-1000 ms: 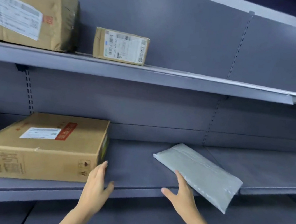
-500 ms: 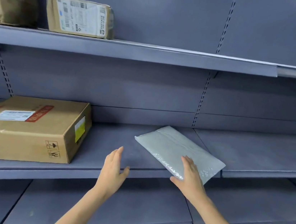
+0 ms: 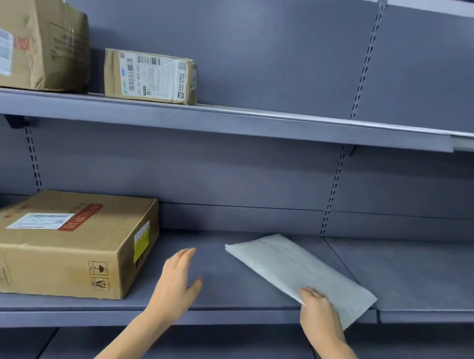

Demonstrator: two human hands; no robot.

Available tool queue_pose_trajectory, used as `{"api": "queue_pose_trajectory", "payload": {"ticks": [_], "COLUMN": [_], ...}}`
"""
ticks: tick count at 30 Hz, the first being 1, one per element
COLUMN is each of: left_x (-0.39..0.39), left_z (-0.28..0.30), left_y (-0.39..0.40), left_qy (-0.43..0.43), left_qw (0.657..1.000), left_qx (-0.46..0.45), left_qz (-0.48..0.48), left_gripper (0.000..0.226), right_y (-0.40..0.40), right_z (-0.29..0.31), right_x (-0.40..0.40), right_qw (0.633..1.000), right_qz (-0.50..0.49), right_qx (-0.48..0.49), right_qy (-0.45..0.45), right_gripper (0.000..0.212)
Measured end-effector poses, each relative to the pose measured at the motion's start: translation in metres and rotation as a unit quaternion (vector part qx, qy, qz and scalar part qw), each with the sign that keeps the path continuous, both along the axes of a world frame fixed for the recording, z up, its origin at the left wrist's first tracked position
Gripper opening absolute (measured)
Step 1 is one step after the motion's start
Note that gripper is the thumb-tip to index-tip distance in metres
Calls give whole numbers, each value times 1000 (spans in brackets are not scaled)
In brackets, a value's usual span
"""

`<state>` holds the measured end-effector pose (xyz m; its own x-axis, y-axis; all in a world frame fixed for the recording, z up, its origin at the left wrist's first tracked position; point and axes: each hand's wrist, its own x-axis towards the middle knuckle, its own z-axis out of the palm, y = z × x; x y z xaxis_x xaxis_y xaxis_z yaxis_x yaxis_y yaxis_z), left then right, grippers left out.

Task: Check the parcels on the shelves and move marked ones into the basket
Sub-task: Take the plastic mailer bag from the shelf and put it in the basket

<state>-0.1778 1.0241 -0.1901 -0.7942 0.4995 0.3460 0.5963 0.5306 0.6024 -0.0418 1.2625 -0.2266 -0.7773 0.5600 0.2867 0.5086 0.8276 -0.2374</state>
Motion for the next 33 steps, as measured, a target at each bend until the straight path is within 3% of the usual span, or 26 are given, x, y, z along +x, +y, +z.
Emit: {"api": "queue_pose_trajectory", "payload": {"ticks": [3,9,12,16,20,24,26,28,31,33], "left_x": [-7,-30,-36,-34,-22,-23,-24,-25,-24,-24], "left_z": [4,16,25,44,46,41,41,39,37,37], "left_y": [-2,-21,-35,-58,-68,-76,-81,-84,-83,-81], "left_qy": [-11,12,-13,-192,-303,-313,-305,-301,-304,-314], "left_qw": [1000,999,993,951,904,887,888,888,878,869], "left_qx": [10,41,115,220,231,301,317,328,357,371], "left_qz": [-6,0,-7,-105,-192,-159,-135,-117,-100,-92], "left_gripper": [61,76,95,124,96,90,89,83,80,58], "right_y": [-9,-26,-27,-34,-42,-38,-30,-23,-33,-45], "right_z": [19,67,95,135,152,149,142,129,107,94], "right_x": [0,11,15,22,25,28,33,36,34,32], "right_qw": [1000,993,978,946,899,835,764,720,716,722], "right_qz": [-5,1,53,90,117,121,126,150,176,138], "right_qx": [6,12,-92,-244,-380,-485,-563,-604,-626,-634], "right_qy": [27,116,179,193,181,228,290,307,254,239], "right_gripper": [24,34,21,17,16,15,26,55,95,92]}}
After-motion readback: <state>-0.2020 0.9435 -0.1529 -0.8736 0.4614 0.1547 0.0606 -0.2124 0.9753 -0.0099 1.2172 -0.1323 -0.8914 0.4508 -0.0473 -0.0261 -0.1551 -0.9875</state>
